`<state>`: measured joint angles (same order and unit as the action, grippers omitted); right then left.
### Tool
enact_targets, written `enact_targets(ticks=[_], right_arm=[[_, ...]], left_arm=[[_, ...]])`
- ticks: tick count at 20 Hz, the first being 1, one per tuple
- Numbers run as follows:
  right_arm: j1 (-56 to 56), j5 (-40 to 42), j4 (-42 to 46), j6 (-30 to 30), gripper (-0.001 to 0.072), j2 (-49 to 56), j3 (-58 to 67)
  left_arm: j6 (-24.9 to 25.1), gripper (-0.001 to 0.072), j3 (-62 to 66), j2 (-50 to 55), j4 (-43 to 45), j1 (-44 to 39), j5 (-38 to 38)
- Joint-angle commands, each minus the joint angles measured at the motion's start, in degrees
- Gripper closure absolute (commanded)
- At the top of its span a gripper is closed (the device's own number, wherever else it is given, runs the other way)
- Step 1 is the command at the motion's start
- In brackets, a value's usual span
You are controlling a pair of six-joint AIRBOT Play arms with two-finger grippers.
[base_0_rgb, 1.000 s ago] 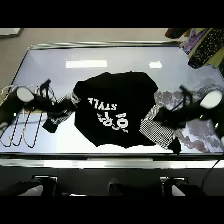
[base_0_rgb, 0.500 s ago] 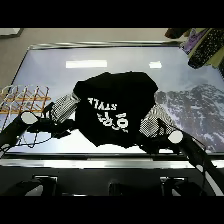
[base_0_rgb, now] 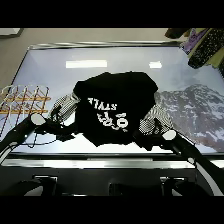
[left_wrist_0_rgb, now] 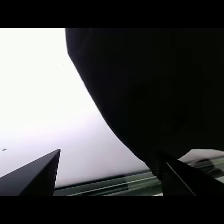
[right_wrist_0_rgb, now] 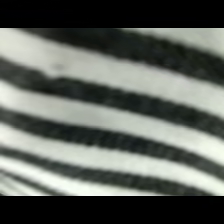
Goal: Fold the clothes and pants, and hang the long-sleeved shirts on hangers.
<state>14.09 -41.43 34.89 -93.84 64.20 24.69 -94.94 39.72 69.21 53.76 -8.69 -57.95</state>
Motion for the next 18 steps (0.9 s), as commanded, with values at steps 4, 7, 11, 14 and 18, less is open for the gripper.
enact_targets(ticks=[4, 7, 11, 14, 18], right_arm=[[0.04, -1.4, 0.61, -5.62, 0.0676, -6.4, 0.13], [0.04, -3.41, 1.77, -6.56, 0.0676, -8.02, 0.13], [0.04, -9.77, 5.68, -8.09, 0.0677, -12.9, 0.94], [0.79, -24.17, 14.25, -21.94, 0.0677, -23.41, 1.7], [12.94, -38.88, 22.45, -47.36, 0.0678, -42.97, 1.73]], left_arm=[[-0.2, 0.0035, 0.0, 5.27, -5.62, -7.43, 10.12], [-0.2, 0.0123, 0.0, 6.97, -7.74, -8.68, 12.7], [0.63, 0.0674, 1.88, 5.75, -6.99, -8.28, 8.44], [-3.89, 0.0677, 3.02, -1.99, 1.11, -7.54, -4.0], [-13.29, 0.0677, 2.99, -18.45, 10.1, -15.89, -21.07]])
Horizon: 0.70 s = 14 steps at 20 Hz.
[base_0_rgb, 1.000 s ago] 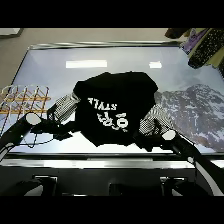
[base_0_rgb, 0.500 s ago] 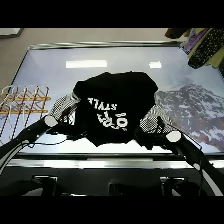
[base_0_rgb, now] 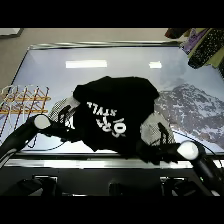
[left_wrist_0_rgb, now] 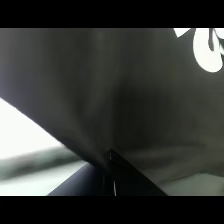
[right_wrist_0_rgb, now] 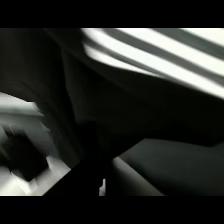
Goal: Fold the clothes and pants, and hang the long-sleeved shirts on hangers.
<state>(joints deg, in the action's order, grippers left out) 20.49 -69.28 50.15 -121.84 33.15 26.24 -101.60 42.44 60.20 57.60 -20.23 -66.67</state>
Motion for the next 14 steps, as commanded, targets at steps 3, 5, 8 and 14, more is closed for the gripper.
enact_targets(ticks=[3, 5, 8, 14], right_arm=[[9.29, -8.63, 12.17, -33.57, 0.0678, -21.0, 1.2], [9.29, -6.62, 17.14, -34.88, 0.0678, -19.39, 3.65], [9.29, -3.32, 25.29, -34.84, 0.0677, -10.01, 8.37], [9.29, 6.21, 39.01, -30.93, 0.0677, 19.17, 21.18]], left_arm=[[-14.51, 0.0678, 2.86, -15.85, 4.68, -9.33, -13.4], [-14.8, 0.0678, 6.23, -14.25, 2.78, -9.18, -11.67], [-12.7, 0.0678, 11.82, -6.86, 0.79, -5.97, -9.22], [-3.43, 0.0677, 20.11, 13.57, -8.9, 4.55, -7.15]])
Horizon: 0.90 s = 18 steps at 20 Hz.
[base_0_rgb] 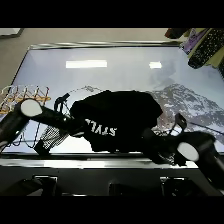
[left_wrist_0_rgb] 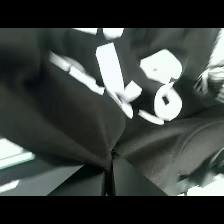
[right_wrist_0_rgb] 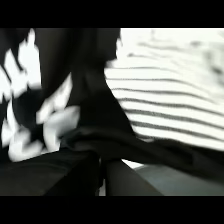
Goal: Fold the clothes and pants, and hang the long-sleeved shirts on hangers.
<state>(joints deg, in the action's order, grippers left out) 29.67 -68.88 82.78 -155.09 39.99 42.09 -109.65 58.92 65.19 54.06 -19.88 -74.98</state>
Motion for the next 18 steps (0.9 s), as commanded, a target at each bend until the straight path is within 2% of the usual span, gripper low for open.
enact_targets(ticks=[1, 2, 5, 8, 9, 10, 11, 12, 14, 18], right_arm=[[0.11, 8.44, 5.92, 3.54, 0.0676, 17.53, 7.43], [-0.33, 10.19, 5.62, 4.44, 0.0676, 21.86, 9.51], [-5.05, 12.07, 1.42, 12.17, 0.0674, 31.45, 15.17], [-9.9, 10.78, -4.48, 22.49, 0.0517, 33.03, 17.84], [-10.75, 8.2, -5.01, 25.68, 0.04, 31.95, 19.08], [-10.91, 5.55, -4.63, 28.79, 0.035, 30.42, 20.48], [-10.86, 2.64, -4.2, 31.3, 0.033, 28.61, 22.12], [-10.14, -0.55, -4.37, 32.57, 0.032, 26.71, 23.67], [-6.78, -3.89, -3.89, 32.72, 0.0319, 23.85, 24.83], [0.5, -4.79, 2.08, 26.4, 0.027, 27.17, 24.79]], left_arm=[[5.73, 0.0677, 4.76, 11.93, -6.12, 5.03, 1.68], [6.49, 0.0677, 6.08, 15.39, -6.1, 5.6, 2.16], [8.37, 0.0676, 9.4, 23.26, -6.1, 5.88, 3.45], [10.1, 0.0658, 12.26, 26.97, -5.97, 5.99, 4.17], [10.29, 0.0545, 13.11, 26.93, -5.4, 6.34, 4.35], [10.34, 0.0378, 13.99, 26.53, -4.02, 6.78, 4.13], [10.69, 0.0279, 14.91, 25.92, -1.75, 7.39, 3.69], [10.67, 0.0251, 15.65, 24.85, 1.18, 7.87, 3.39], [10.64, 0.0244, 15.89, 21.81, 6.45, 8.07, 3.26], [10.6, 0.0244, 15.89, 16.55, 10.99, 6.62, 2.43]])
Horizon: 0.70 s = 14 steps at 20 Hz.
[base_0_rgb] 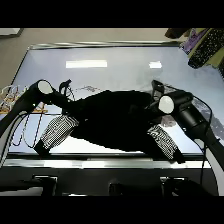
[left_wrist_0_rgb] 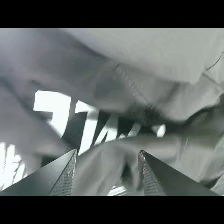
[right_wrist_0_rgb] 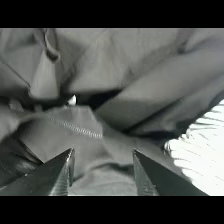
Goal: Fold the clothes and pants, and hang the long-sleeved shirts on hangers.
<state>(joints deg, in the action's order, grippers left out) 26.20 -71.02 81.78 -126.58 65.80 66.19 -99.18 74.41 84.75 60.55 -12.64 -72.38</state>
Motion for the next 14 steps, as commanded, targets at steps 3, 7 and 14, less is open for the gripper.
enact_targets(ticks=[3, 7, 14], right_arm=[[9.2, -7.45, 3.91, -4.17, 0.027, 4.79, 0.68], [14.78, -10.95, 13.11, -13.75, 0.0272, 6.21, -0.07], [14.64, -5.31, 14.08, -17.05, 0.0316, 12.9, -1.92]], left_arm=[[-0.07, 0.0244, 0.39, -5.79, 5.9, -1.18, -0.24], [-0.9, 0.0245, 0.39, -6.95, 7.48, -1.2, -0.72], [-0.85, 0.0244, 0.35, -6.95, 7.5, -2.36, -1.31]])
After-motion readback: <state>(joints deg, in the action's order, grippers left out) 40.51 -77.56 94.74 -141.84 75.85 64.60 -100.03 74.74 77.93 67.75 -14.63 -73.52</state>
